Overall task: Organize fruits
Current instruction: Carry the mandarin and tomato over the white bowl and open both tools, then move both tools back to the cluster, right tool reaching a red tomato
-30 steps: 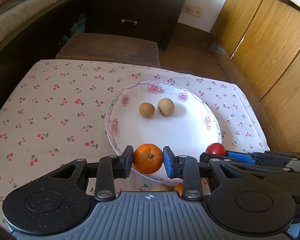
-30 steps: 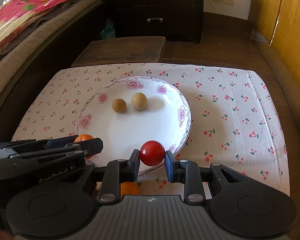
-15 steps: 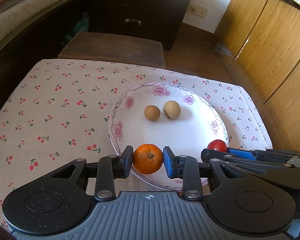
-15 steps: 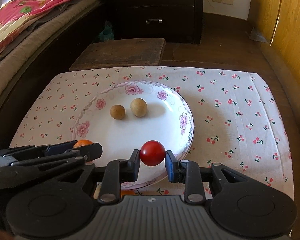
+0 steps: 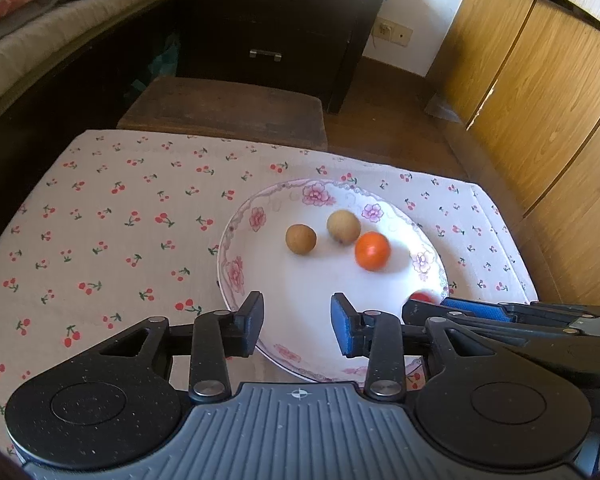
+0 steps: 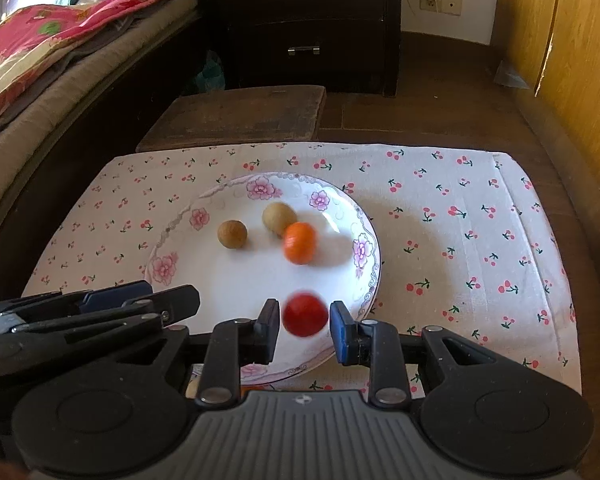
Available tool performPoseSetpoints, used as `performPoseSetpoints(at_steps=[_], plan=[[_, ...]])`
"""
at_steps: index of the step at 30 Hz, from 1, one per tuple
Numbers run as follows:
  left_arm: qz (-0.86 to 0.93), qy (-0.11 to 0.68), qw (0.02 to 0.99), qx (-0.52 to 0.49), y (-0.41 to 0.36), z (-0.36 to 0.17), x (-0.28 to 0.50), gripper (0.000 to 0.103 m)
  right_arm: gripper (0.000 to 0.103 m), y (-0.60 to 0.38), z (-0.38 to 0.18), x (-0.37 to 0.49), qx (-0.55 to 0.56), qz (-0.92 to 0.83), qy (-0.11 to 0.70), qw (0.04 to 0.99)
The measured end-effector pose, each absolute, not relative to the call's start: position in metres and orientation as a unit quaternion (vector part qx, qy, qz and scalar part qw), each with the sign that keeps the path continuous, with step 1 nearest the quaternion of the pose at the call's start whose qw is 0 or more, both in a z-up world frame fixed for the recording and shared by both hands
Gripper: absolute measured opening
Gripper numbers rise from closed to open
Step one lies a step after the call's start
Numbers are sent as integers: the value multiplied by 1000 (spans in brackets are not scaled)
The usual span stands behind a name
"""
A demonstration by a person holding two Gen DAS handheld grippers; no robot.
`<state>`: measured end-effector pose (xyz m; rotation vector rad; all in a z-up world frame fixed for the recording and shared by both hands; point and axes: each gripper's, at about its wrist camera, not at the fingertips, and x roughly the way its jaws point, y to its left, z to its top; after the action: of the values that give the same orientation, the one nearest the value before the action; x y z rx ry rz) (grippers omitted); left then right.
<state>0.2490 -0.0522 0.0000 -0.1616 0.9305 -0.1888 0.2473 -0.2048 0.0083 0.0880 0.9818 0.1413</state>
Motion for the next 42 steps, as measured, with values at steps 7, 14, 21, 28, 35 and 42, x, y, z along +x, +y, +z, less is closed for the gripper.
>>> performPoseSetpoints(at_steps=[7, 14, 21, 28, 35, 42], plan=[[-92, 446, 887, -79, -50, 2, 247, 50, 30, -204, 10, 244, 41, 66, 468, 880], [-97, 439, 890, -78, -46, 8, 236, 52, 30, -201, 20, 229, 40, 70, 461, 884], [-100, 435, 892, -73, -40, 16, 216, 52, 30, -194, 27, 204, 33, 85, 459, 884], [-106, 441, 888, -73, -35, 16, 200, 53, 30, -194, 22, 184, 30, 87, 471, 877], [-113, 443, 886, -75, -33, 17, 186, 56, 30, -187, 11, 168, 24, 96, 489, 867], [-107, 445, 886, -73, -25, 16, 180, 57, 30, -178, -3, 170, 25, 105, 511, 853]])
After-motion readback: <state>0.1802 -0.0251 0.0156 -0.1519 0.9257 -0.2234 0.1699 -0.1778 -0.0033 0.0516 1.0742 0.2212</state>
